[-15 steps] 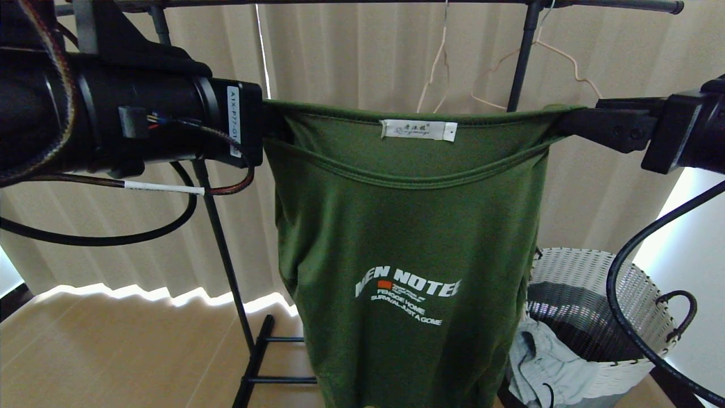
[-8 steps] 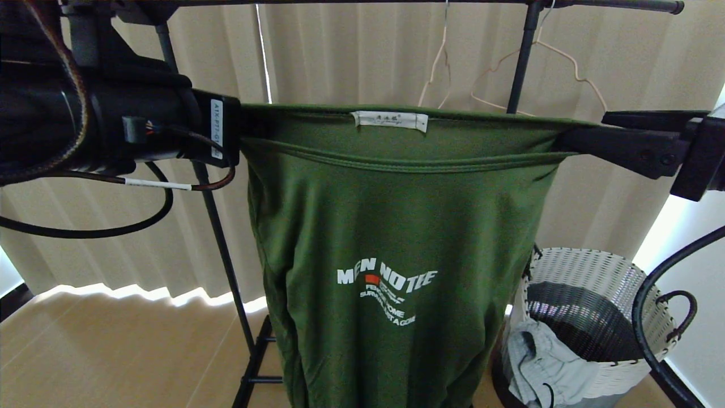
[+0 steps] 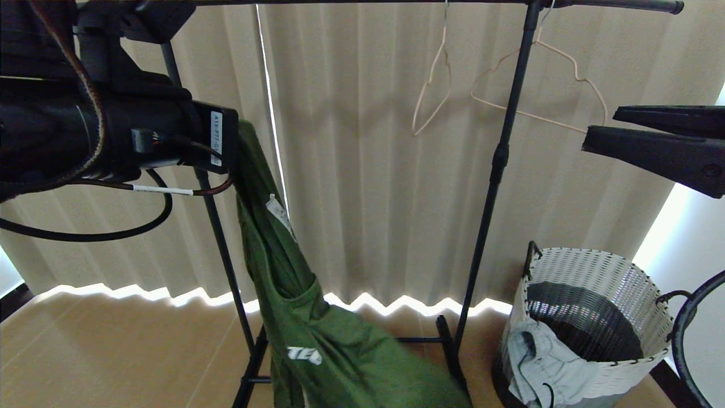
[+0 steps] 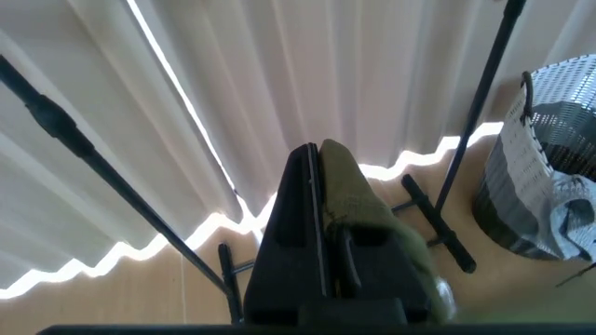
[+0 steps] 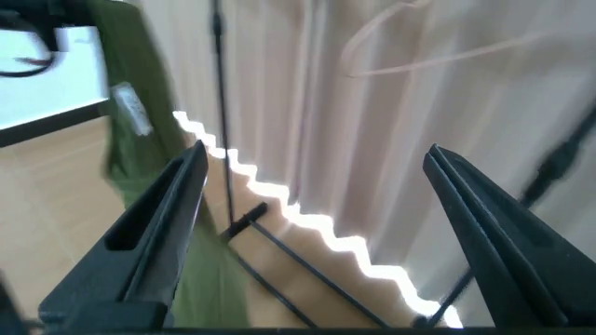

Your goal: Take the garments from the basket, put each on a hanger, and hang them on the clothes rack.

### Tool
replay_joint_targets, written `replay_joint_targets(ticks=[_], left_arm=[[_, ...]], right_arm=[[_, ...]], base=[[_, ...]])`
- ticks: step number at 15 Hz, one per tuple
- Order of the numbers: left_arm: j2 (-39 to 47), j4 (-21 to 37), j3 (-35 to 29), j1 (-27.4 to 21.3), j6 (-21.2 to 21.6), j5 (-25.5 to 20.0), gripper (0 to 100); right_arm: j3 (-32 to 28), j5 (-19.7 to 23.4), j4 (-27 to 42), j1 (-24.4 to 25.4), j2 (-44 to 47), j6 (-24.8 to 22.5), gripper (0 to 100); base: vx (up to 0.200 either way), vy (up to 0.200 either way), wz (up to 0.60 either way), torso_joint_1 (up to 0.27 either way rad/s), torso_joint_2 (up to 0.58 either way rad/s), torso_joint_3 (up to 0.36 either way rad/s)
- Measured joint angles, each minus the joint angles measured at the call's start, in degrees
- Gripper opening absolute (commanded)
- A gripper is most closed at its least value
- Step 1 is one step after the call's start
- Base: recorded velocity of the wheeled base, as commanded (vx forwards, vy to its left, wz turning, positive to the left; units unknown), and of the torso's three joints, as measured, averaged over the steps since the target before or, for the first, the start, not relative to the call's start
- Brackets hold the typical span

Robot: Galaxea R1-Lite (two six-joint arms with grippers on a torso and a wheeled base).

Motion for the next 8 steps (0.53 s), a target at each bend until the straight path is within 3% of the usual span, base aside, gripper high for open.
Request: replay_joint_targets(ticks=[4,8], left_arm=[[-1.3,0.0,2.1,0.1,-0.2,0.1,0],[-8.8,0.0,13.1,2.0,-0.4,0.0,0]], right_arm=[[0.6,-0.2,0.4,-2.3,-0.7,-1.9,100],[3.6,-1.5,3.8,-12.6,-2.3,-12.1,100]], base=[[0.0,0.0,0.0,0.0,0.0,0.0],[0.0,0.0,0.0,0.0,0.0,0.0]])
